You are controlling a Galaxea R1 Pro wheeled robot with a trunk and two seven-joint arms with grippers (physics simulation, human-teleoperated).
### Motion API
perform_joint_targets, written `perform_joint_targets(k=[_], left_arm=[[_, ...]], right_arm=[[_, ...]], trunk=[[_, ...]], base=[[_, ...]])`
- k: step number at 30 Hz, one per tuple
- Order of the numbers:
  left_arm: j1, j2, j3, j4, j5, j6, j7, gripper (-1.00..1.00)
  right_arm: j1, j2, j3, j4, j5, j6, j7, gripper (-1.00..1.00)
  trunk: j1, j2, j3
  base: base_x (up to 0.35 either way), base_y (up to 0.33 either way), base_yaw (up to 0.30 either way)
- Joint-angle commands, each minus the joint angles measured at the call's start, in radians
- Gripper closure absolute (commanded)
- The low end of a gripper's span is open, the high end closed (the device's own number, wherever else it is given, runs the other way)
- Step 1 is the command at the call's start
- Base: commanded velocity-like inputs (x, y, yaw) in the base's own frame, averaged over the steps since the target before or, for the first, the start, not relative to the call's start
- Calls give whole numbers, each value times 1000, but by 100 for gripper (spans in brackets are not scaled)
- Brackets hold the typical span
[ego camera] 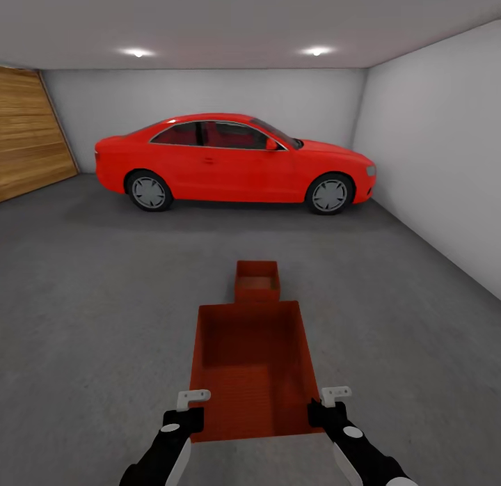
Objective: Move the two storage containers from the living room to the garage. In the garage, place one container on the floor and stack the other container on top of it (either order is fine).
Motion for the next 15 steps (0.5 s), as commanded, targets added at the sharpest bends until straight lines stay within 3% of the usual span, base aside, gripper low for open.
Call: perform_joint_targets(k=[1, 15], left_arm=[[-1, -1, 9, -6, -14, 7, 2, 100], [-1, -1, 9, -6, -14, 7, 2, 100]], right_arm=[[-1, -4, 18, 2, -15, -4, 3, 100], [-1, -3, 18, 2, -15, -4, 3, 100]], trunk=[[1, -2, -2], [1, -2, -2]], base=[[2, 0, 0], [0, 13, 0]])
